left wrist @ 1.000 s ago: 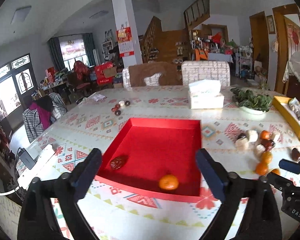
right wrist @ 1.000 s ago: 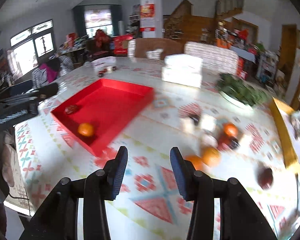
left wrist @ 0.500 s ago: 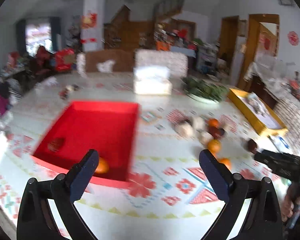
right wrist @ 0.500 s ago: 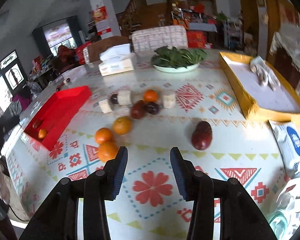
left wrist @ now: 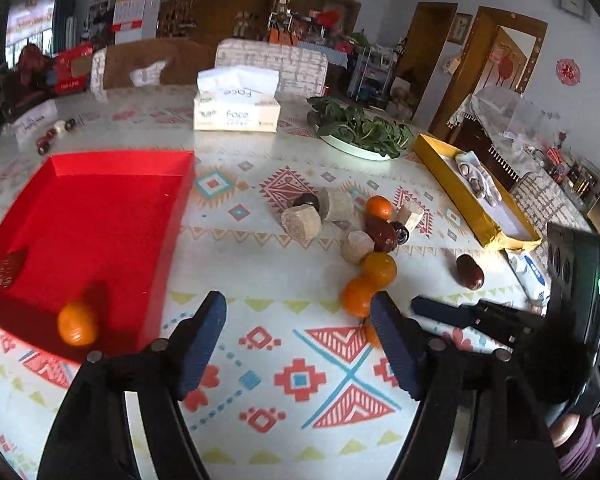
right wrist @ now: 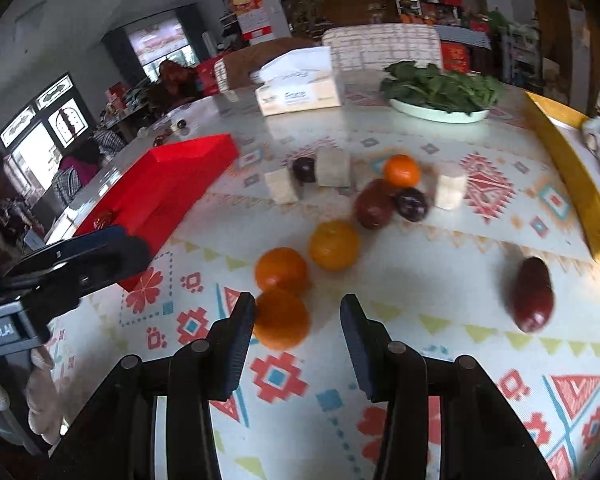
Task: Organize fruits
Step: 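Return to the fruit and grasp an orange with each tool, then carry both oranges over the red tray and open both tools, then grasp an orange with the left tool while the right tool grasps a dark red date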
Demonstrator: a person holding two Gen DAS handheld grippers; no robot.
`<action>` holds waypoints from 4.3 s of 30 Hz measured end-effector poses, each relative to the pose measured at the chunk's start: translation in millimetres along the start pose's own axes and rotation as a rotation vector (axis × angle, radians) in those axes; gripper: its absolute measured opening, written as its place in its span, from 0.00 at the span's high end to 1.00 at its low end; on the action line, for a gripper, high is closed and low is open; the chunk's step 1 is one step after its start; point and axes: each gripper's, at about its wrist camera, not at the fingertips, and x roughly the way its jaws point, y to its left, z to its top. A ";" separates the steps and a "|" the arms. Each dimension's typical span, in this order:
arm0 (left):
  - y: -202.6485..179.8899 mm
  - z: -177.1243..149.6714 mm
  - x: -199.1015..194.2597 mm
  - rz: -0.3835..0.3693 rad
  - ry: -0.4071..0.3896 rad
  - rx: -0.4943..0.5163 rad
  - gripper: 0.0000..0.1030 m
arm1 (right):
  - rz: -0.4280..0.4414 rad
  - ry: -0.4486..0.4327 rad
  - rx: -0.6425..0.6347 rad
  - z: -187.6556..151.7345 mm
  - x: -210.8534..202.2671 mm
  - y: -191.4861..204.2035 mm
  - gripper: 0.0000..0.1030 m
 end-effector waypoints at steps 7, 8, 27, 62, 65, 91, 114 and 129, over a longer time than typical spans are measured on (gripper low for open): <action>-8.0 9.7 27.4 -0.033 0.056 0.006 0.28 | 0.070 0.070 -0.026 -4.3 19.8 13.1 0.58; -11.0 9.5 32.2 -0.033 0.067 0.015 0.28 | 0.076 0.081 -0.027 -5.4 20.8 13.8 0.59; -65.0 -7.2 80.6 0.029 0.144 0.229 0.68 | -0.085 -0.001 0.054 -36.4 -41.7 -30.5 0.64; 202.8 29.1 -9.0 0.282 0.015 -0.154 0.68 | 0.114 0.104 -0.136 93.3 121.0 189.8 0.64; 205.7 27.9 -7.9 0.286 0.015 -0.165 0.67 | 0.087 0.109 -0.142 95.6 132.7 190.3 0.64; 192.0 -1.5 -89.3 0.274 -0.162 -0.245 0.33 | -0.136 0.052 -0.399 59.8 107.1 210.6 0.52; 117.7 -12.2 -144.3 0.210 -0.293 -0.153 0.22 | -0.066 0.075 -0.469 3.1 46.4 179.1 0.55; -32.7 1.2 -35.5 -0.089 -0.085 0.075 0.44 | -0.268 -0.132 0.305 -0.2 -72.4 -107.5 0.55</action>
